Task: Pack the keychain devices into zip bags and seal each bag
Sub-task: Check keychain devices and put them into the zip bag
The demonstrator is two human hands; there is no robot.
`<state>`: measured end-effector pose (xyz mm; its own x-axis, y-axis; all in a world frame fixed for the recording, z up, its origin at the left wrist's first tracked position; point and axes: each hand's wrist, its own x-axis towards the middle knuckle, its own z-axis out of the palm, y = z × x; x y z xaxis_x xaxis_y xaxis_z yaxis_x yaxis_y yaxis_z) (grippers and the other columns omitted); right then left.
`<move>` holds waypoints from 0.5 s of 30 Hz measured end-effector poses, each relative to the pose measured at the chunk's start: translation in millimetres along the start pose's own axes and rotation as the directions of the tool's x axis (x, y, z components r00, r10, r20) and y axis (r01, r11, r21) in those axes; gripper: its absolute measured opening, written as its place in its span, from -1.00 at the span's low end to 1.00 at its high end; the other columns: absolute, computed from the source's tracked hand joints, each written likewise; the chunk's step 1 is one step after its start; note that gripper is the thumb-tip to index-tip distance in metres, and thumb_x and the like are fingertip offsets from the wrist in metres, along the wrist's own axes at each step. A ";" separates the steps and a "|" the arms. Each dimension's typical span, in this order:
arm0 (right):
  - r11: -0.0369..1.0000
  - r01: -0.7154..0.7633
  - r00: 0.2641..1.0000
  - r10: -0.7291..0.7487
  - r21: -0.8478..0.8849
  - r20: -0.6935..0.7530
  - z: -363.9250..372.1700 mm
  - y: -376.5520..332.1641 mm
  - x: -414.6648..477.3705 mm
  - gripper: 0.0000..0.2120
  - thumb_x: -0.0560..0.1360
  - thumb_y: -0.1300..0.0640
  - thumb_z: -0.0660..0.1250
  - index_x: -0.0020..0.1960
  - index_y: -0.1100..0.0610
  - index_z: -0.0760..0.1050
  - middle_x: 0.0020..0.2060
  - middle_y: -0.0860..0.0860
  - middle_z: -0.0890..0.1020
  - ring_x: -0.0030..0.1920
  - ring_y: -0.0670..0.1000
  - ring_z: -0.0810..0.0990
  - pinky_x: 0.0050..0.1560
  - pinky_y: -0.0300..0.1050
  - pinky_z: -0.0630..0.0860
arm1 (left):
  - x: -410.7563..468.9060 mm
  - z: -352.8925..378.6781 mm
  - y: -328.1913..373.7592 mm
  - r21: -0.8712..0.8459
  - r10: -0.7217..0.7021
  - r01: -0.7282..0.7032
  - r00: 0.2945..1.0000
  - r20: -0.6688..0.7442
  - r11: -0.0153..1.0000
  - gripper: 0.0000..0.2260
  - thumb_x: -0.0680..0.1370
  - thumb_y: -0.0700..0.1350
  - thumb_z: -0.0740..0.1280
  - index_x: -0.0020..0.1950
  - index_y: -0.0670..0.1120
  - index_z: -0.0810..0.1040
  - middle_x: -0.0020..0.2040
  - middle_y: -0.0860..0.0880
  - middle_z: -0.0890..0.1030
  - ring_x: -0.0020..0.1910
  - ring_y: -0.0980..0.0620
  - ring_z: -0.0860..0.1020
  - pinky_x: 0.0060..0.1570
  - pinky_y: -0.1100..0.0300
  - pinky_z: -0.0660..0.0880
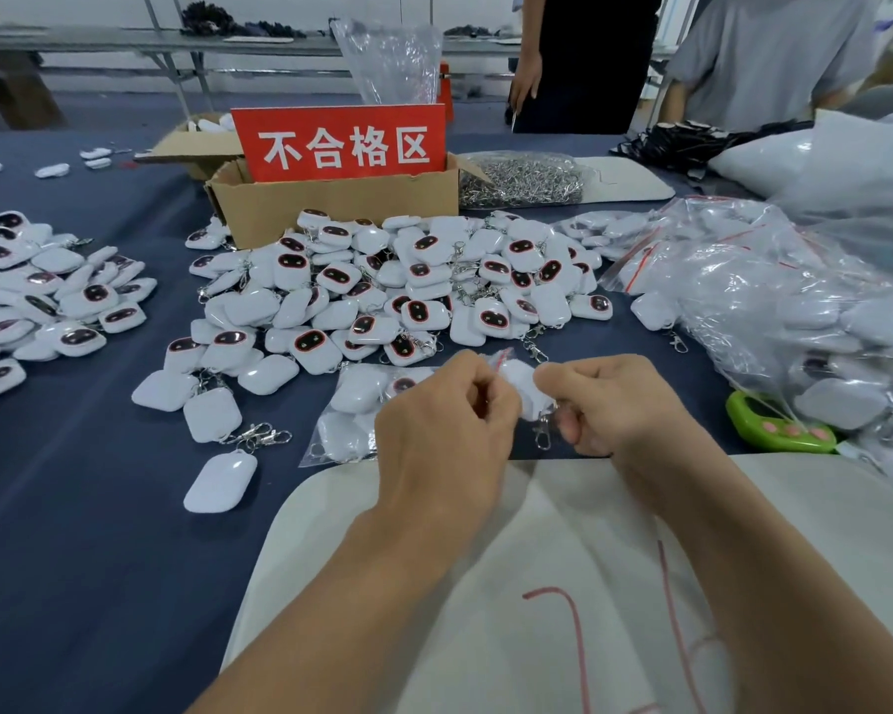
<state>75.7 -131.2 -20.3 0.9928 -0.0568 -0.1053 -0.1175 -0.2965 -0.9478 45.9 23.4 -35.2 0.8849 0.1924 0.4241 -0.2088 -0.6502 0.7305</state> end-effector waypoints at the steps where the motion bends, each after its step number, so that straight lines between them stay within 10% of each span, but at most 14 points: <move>1: 1.000 -0.005 1.000 0.005 0.017 0.024 0.1 -1.1 -1.2 -0.57 0.54 0.12 0.40 -0.48 0.18 0.46 -0.55 0.11 0.45 -0.58 -0.03 0.24 -0.54 -0.29 0.23 | -0.2 -1.1 -0.1 -0.021 0.042 -0.042 0.999 -0.012 0.999 -0.82 0.52 -0.03 0.33 -0.27 0.06 0.43 -0.46 0.12 0.45 -0.33 0.05 0.45 -0.35 0.26 0.35; 8: 0.910 -0.109 0.966 0.003 0.400 0.258 17.6 -8.0 -10.0 -0.72 0.66 0.20 0.24 -0.19 0.22 0.59 -0.41 0.09 0.57 -0.51 -0.04 0.41 -0.51 -0.22 0.27 | -1.7 -0.9 -1.7 -0.017 0.210 -0.209 0.976 0.058 0.978 -0.83 0.69 -0.02 0.25 -0.10 0.06 0.44 -0.42 0.17 0.42 -0.41 0.24 0.37 -0.28 0.22 0.20; 15: 0.984 -0.045 0.932 -0.022 0.174 0.362 23.5 -7.8 -5.6 -0.64 0.54 0.38 0.22 -0.18 0.09 0.72 -0.44 0.13 0.47 -0.52 -0.04 0.22 -0.47 -0.20 0.09 | -1.0 -8.6 1.6 -0.165 0.159 -0.175 0.981 -0.110 0.971 -0.83 0.67 -0.08 0.21 -0.10 -0.03 0.49 -0.34 0.14 0.48 -0.29 0.17 0.45 -0.28 0.35 0.33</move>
<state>71.6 -106.2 -19.4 0.9358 0.2991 -0.1866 -0.1560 -0.1235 -0.9800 41.0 28.5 -29.8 0.7893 0.1666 0.5910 -0.4268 -0.5433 0.7230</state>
